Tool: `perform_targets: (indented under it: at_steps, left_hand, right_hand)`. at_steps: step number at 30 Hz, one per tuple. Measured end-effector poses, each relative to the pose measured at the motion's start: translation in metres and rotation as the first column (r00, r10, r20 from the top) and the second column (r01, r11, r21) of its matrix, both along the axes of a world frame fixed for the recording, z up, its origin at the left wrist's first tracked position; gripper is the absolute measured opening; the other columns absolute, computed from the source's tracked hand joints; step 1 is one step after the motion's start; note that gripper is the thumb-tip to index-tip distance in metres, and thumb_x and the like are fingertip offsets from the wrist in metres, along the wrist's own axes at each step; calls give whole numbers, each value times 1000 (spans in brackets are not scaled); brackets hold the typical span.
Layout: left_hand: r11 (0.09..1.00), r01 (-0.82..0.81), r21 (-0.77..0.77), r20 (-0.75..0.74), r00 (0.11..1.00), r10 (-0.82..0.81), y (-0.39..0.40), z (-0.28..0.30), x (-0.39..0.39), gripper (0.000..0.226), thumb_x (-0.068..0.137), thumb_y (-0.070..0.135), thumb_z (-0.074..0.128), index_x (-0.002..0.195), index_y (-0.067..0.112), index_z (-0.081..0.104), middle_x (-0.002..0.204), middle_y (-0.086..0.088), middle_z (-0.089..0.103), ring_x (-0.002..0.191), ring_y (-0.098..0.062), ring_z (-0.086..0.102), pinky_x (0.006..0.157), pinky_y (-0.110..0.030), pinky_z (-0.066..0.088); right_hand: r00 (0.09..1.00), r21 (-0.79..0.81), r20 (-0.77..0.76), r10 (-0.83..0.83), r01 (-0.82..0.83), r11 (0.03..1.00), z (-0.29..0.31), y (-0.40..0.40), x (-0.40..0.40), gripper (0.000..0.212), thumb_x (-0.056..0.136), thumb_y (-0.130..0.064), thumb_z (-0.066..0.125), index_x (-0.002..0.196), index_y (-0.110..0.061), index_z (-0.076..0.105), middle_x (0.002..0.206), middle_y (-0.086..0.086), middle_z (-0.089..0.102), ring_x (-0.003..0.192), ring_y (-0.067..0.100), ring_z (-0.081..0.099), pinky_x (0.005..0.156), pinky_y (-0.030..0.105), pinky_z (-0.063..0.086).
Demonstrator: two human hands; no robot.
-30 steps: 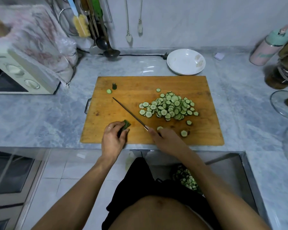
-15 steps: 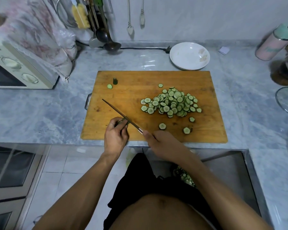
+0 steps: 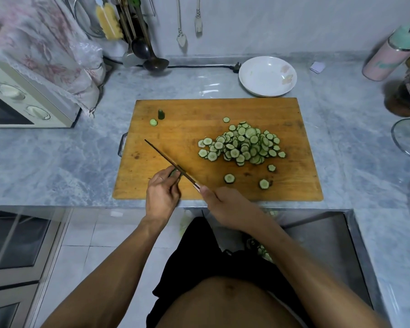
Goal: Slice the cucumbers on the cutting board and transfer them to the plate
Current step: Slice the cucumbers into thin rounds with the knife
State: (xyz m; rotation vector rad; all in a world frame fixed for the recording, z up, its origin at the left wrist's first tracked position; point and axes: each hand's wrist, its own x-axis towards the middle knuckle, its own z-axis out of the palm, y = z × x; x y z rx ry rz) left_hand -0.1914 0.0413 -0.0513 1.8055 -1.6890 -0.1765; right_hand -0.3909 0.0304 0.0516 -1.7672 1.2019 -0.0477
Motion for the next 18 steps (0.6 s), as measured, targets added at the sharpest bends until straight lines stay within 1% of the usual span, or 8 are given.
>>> perform_targets:
  at_steps: [2,4,6,10,13,15,16,18]
  left_hand:
    - [1000,-23,-3,-11,1000,23,1,-1,-2,36,77,-6,55,106,6,74,116,-8,69,103,-26,61,90,-29,49]
    - [999,-48,11,-28,998,49,0,-1,-4,36,76,-4,55,106,5,74,114,-11,69,103,-28,62,90,-35,51]
    - [998,-55,27,-33,998,56,0,-1,-5,36,76,-2,54,106,4,74,114,-13,69,103,-29,62,88,-40,53]
    - [999,-38,13,-19,999,39,0,-1,-3,38,77,-2,52,106,5,74,114,-11,69,103,-29,61,89,-35,51]
    - [999,-37,-1,-18,999,37,0,-3,-5,35,78,-3,52,104,3,75,114,-12,69,102,-29,61,89,-34,50]
    - [999,-47,-5,-24,999,47,1,-4,-5,33,78,-3,53,102,3,75,112,-13,70,101,-30,62,88,-36,51]
    - [999,-54,-5,-32,998,54,1,-4,-6,32,79,-3,53,102,3,75,112,-13,70,101,-30,62,87,-37,52]
    - [998,-66,3,-43,997,66,1,-4,-5,32,79,-3,55,103,3,75,111,-14,70,102,-30,62,88,-36,52]
  right_hand:
    - [1000,30,11,-19,19,999,-2,-1,0,58,103,-56,24,66,-19,48,70,2,54,74,20,55,71,31,39]
    - [998,67,29,-52,50,996,-4,-3,-2,61,103,-57,24,63,-18,49,67,2,54,66,16,53,70,30,40]
    - [999,66,20,-45,44,997,-4,-4,-3,62,103,-57,23,63,-16,50,67,4,54,65,17,52,70,30,40]
    - [1000,43,-10,-15,15,999,-3,-5,4,62,104,-54,23,60,-17,45,63,3,49,64,19,51,69,30,37]
    - [1000,48,-7,-30,30,998,-7,-10,13,64,105,-51,22,57,-14,44,58,5,48,56,18,50,58,30,35]
    - [999,33,-2,-45,45,998,-11,-12,17,65,106,-50,22,57,-13,45,59,6,51,57,19,52,53,30,34]
    - [999,25,-4,-51,51,998,-13,-11,19,65,106,-50,22,58,-13,46,60,6,52,59,21,53,53,30,34]
    - [999,8,2,-44,44,999,-13,-9,20,63,107,-47,23,58,-14,45,59,3,50,67,24,52,59,31,30]
